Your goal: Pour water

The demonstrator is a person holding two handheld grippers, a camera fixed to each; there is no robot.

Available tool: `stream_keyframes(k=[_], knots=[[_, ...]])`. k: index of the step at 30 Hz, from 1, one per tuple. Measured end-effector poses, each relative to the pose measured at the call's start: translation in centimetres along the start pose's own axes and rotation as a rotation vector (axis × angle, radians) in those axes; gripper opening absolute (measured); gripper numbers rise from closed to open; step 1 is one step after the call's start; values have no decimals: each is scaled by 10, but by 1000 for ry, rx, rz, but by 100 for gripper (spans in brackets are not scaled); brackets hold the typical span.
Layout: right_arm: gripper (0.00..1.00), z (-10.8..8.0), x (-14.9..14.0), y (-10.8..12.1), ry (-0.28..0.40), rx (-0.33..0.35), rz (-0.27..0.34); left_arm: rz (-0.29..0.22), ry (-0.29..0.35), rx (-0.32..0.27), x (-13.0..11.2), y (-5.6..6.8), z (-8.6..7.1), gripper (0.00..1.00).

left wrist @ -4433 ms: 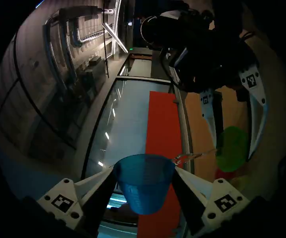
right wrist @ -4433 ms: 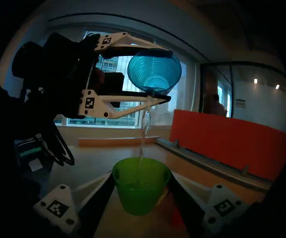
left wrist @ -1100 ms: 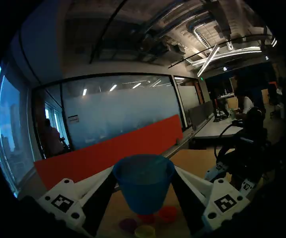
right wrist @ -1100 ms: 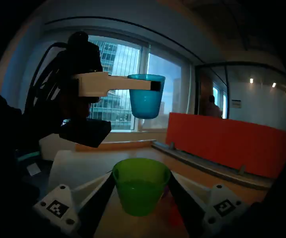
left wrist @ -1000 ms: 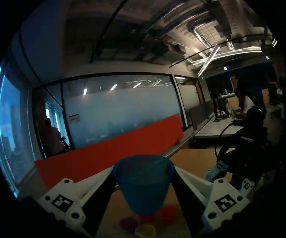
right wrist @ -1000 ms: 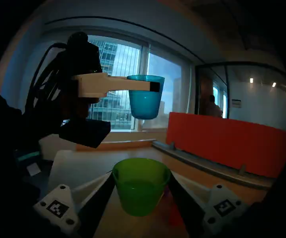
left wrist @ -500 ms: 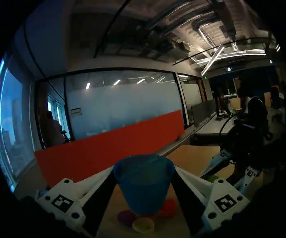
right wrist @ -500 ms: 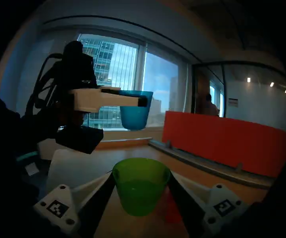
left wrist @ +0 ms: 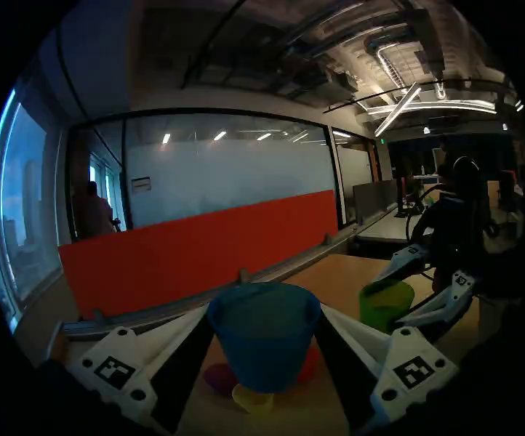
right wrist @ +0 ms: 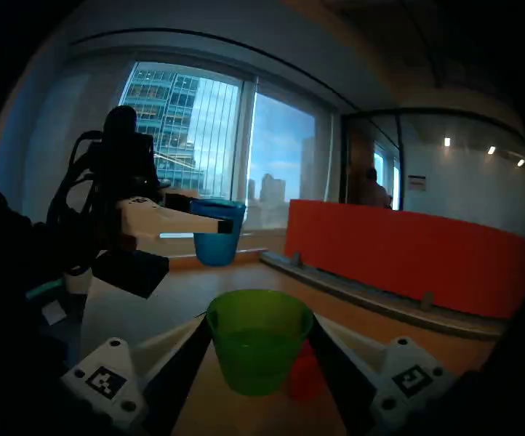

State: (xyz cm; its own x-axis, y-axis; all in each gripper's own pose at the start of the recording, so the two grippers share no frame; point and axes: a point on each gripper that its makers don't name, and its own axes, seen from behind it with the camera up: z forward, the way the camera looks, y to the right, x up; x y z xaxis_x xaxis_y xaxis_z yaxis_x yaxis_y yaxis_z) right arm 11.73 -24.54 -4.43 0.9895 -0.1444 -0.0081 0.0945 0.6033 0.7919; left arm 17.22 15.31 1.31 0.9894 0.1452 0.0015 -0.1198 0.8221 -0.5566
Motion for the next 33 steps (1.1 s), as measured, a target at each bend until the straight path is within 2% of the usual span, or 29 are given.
stream_keyframes(k=[12,18,24,33], knots=[[91,-14,-3,21,-17,-41,1,-10,-41,-5,-30,-1,-2,87],[91,-15,-11,25,-34,-49,11,-30,-81,-29,-52,6,-1,87],[91,-14,-21,28,-55,-50,18,-15,-127,-45,-74,13,2,87],[92,-15,-36,36,-85,-59,40,-19,-184,-67,-105,22,8,88]])
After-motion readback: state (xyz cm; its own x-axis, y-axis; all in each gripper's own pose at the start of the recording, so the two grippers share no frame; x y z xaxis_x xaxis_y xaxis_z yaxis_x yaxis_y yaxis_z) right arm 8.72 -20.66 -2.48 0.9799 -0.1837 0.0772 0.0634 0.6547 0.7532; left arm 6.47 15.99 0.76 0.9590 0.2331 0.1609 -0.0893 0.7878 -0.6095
